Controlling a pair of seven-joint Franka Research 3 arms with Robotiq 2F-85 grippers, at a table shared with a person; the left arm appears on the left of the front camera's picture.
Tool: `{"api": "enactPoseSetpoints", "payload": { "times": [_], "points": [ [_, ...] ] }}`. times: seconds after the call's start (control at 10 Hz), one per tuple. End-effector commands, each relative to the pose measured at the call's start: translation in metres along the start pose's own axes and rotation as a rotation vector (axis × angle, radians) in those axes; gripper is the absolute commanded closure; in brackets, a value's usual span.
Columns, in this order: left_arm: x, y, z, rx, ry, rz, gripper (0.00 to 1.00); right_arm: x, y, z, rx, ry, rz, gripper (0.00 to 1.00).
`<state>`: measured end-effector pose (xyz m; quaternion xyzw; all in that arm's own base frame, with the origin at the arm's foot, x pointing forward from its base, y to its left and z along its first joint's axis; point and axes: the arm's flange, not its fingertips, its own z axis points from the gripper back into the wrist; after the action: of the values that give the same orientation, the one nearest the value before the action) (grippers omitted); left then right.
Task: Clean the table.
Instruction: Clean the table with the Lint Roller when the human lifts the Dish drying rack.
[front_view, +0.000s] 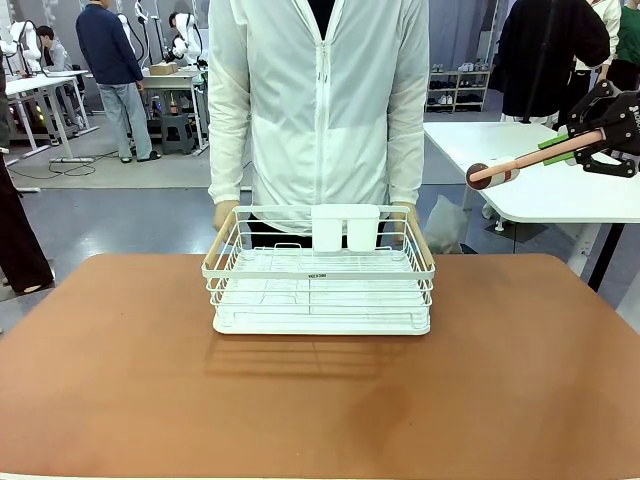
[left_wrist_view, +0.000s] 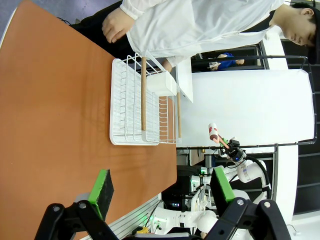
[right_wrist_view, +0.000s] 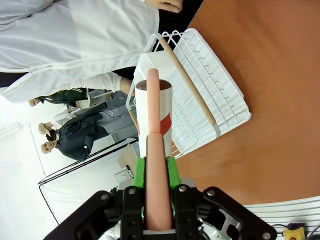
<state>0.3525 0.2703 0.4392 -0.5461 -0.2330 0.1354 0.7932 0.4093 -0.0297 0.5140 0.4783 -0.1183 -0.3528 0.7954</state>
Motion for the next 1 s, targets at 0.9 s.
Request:
{"api": "enactPoseSetpoints", "payload": {
  "times": [0.9],
  "points": [
    [0.0011,-0.0015,0.0020,-0.031,-0.011,0.005,0.00,-0.0008,0.0009,-0.0008,0.000,0.001,0.002,1.00]
  ]
}}
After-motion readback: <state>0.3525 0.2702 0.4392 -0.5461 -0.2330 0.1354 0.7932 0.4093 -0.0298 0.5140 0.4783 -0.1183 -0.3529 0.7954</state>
